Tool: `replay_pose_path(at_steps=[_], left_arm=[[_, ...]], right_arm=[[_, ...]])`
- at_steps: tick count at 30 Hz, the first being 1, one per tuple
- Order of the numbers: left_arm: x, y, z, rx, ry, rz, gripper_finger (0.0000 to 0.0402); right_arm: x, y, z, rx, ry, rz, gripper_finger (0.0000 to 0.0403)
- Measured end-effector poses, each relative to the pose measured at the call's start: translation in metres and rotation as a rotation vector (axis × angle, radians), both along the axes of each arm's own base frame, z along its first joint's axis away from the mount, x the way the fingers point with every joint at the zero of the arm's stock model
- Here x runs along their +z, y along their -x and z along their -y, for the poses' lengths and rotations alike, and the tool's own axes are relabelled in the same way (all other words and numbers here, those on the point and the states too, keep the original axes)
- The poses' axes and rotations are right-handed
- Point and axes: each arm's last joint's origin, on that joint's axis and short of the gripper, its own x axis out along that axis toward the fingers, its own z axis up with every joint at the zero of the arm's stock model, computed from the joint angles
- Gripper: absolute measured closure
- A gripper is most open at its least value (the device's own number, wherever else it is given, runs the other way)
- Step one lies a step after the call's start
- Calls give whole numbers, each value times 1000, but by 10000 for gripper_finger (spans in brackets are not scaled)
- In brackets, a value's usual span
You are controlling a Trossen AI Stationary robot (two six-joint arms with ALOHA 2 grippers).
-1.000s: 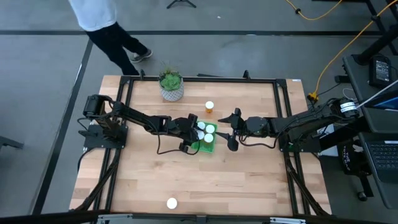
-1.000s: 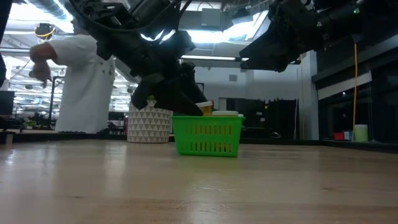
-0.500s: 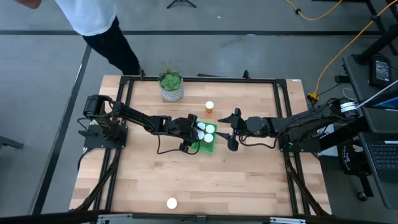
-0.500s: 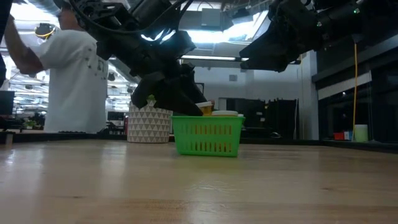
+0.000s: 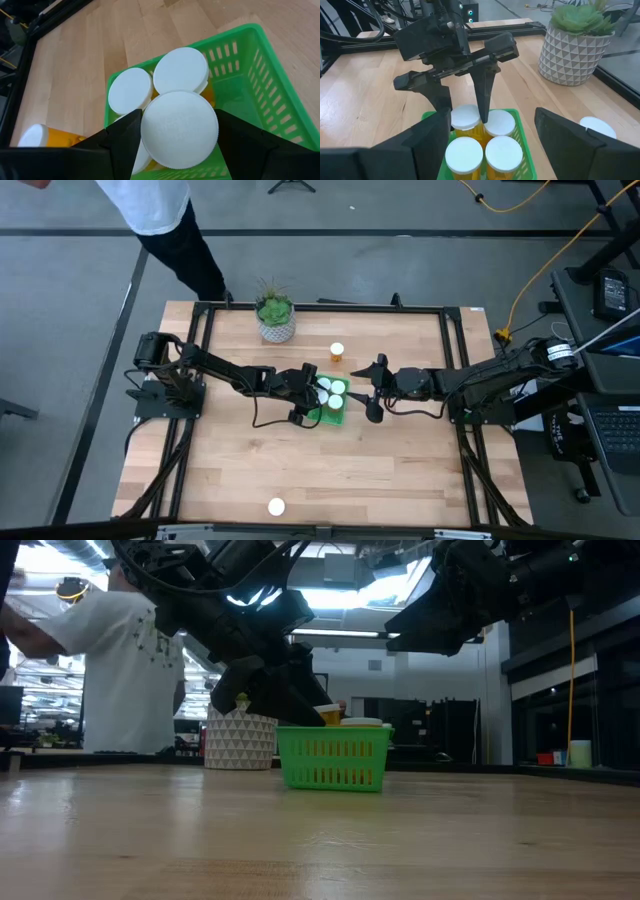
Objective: Pick and place pill bottles into a basket
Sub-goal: Put the orange pill bottle into the green basket
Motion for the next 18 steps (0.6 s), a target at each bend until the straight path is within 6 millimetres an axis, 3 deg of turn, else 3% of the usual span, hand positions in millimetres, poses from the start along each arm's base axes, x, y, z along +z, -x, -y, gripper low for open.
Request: replay_pose_path(at_steps=[18], left_arm=[[0,0,-1,47,22,3,162]], right_arm=[[0,0,0,-1,-2,0,111]])
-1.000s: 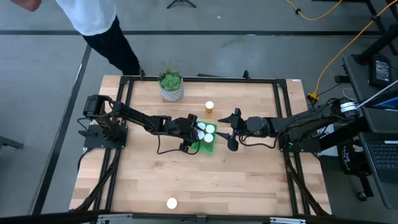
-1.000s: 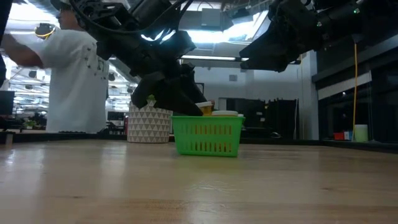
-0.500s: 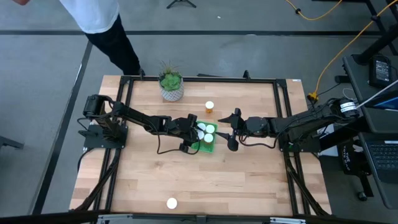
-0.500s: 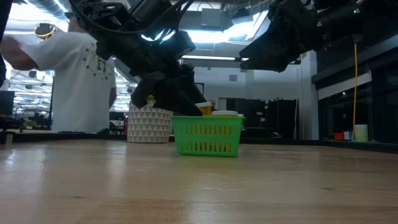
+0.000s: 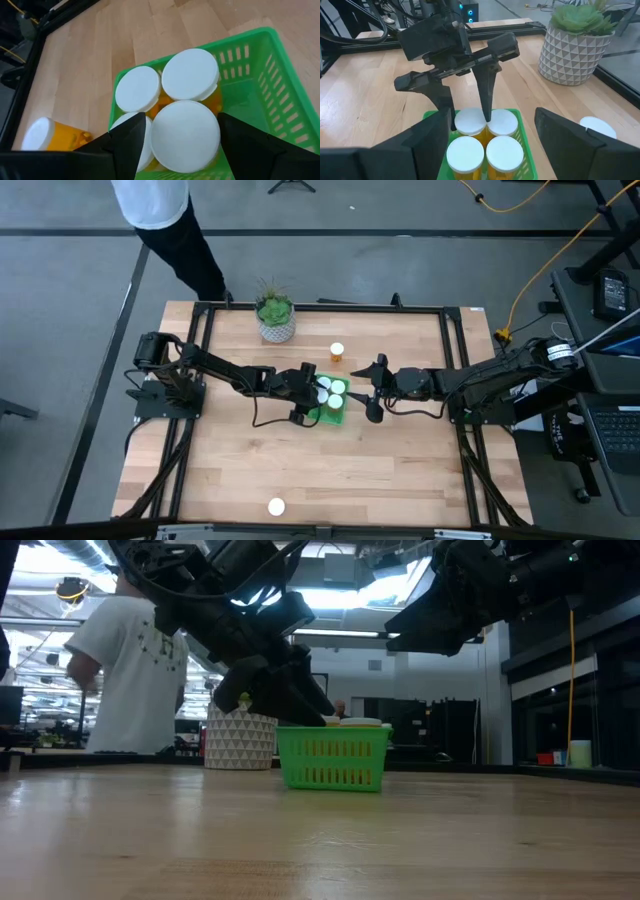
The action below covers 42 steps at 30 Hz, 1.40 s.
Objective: Pick and place pill bottles into a basket
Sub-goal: Put the orange pill bottle into the green basket
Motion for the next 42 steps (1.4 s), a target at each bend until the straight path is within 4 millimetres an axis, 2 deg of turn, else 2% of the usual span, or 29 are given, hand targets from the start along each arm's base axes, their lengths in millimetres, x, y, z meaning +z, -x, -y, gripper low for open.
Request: replay_pose_path(at_steps=[12,24,30,34,38,42], left_arm=[[1,0,9,-35,-10,5,162],[1,0,9,-58,-44,1,162],[2,1,16,-85,-55,-3,162],[12,6,23,-97,-61,2,162],[36,16,27,-74,-93,51,162],[61,34,28,-79,-121,53,162]], right_arm=[[0,0,0,0,0,-1,111],[0,0,0,0,0,-1,111],[-1,0,0,0,1,-6,111],[-1,0,0,0,1,-8,111],[-1,0,0,-7,-20,-11,111],[-5,1,0,-15,-38,-41,111]])
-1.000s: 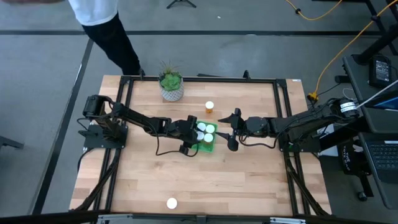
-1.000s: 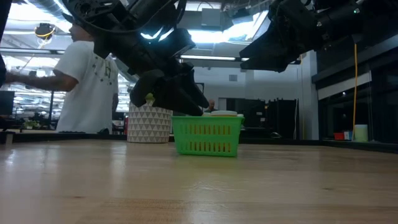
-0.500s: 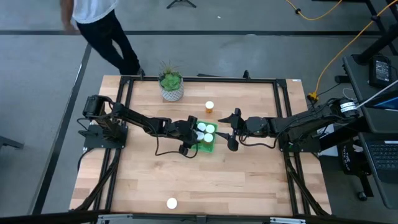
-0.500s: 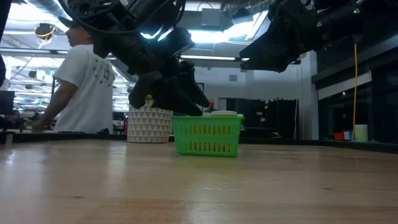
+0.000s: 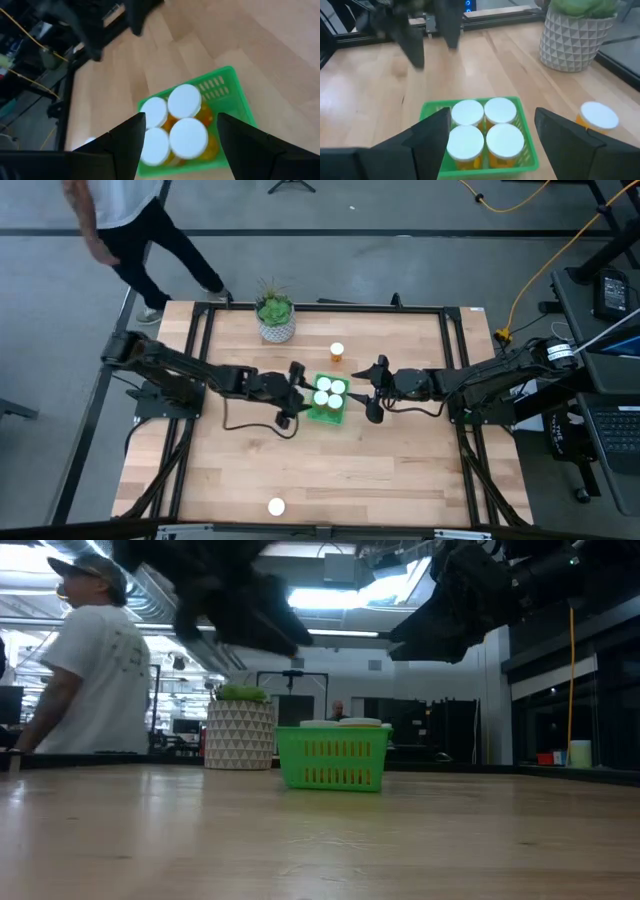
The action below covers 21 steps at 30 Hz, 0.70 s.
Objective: Pick and place pill bottles into a basket
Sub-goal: Put the orange pill bottle into the green basket
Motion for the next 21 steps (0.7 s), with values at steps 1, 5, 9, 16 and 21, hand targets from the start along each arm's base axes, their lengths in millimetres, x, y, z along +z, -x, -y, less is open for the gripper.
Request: replay_pose_path(at_steps=[1,5,9,16,21], left_arm=[[7,6,-1,7,4,0,162],[32,33,-5,55,56,2,162],[54,62,-8,89,135,26,177],[55,104,-12,30,308,74,269],[29,124,-15,44,368,153,352]], right_arm=[[0,0,0,-1,1,0,111],[0,0,0,-2,0,2,111],[0,0,0,6,5,0,111],[1,-1,2,50,95,-11,111],[1,-2,17,54,89,-12,111]])
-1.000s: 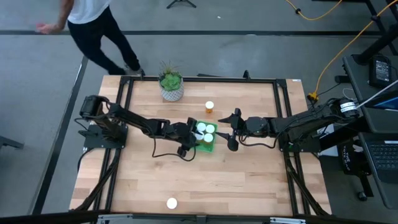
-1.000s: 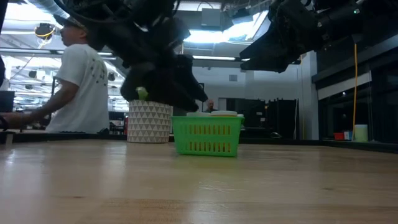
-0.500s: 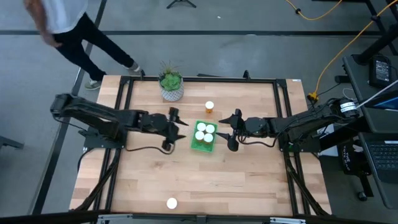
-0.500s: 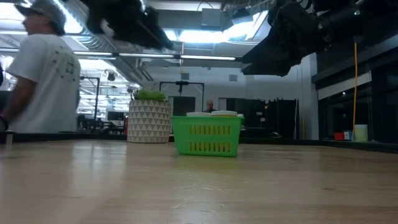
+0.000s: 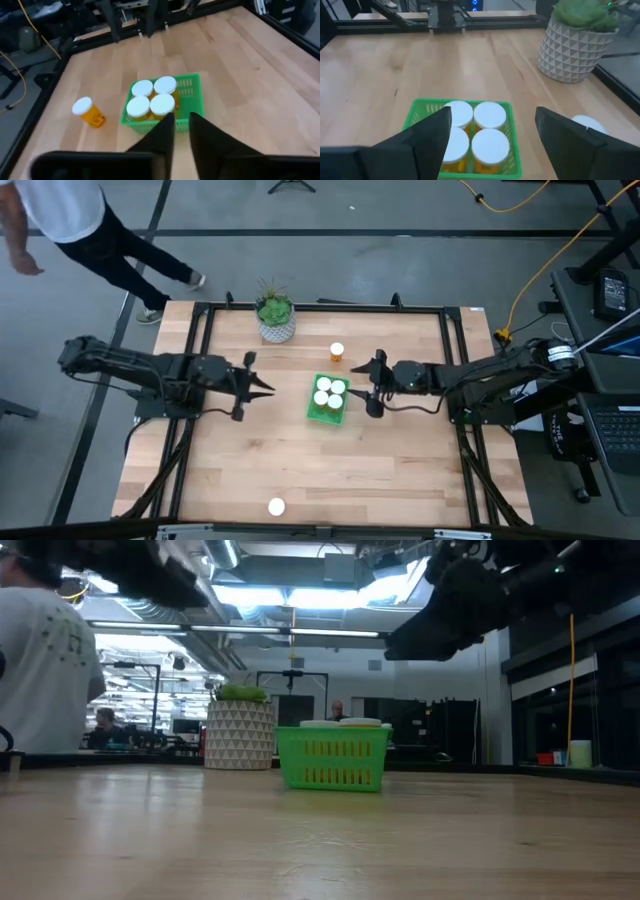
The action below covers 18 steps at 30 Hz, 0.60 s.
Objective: Pick and place pill bottles into a basket
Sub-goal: Put the orange pill bottle into the green basket
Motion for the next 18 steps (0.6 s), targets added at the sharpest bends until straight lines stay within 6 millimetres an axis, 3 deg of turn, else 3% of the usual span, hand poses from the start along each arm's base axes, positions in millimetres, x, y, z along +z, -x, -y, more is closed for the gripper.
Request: replay_pose_path(at_steps=[4,13,18], left_arm=[[-21,11,-1,3,7,42,395],[-45,26,-6,124,-32,65,399],[-48,26,-8,188,-55,67,400]], right_arm=[[-3,2,14,-22,-5,2,111],[-33,24,44,-99,-19,29,111],[-36,29,59,-142,34,0,111]])
